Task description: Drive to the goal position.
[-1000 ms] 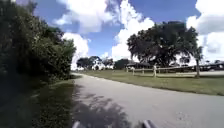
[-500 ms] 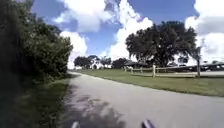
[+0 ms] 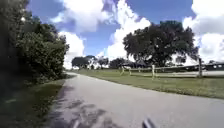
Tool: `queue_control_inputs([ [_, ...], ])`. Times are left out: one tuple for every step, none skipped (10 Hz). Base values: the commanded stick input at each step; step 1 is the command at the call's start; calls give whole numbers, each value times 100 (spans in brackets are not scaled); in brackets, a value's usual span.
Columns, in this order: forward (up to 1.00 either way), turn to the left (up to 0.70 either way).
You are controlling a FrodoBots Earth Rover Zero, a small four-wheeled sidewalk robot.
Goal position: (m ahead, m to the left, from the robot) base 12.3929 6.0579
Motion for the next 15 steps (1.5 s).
queue_control_inputs([
  [70,35],
  [70,35],
  [70,35],
  [70,35],
  [70,35],
  [70,35],
  [70,32],
  [70,5],
  [70,0],
  [70,0],
  [70,0],
  [70,0],
  [70,0],
  [70,0],
  [70,0],
])
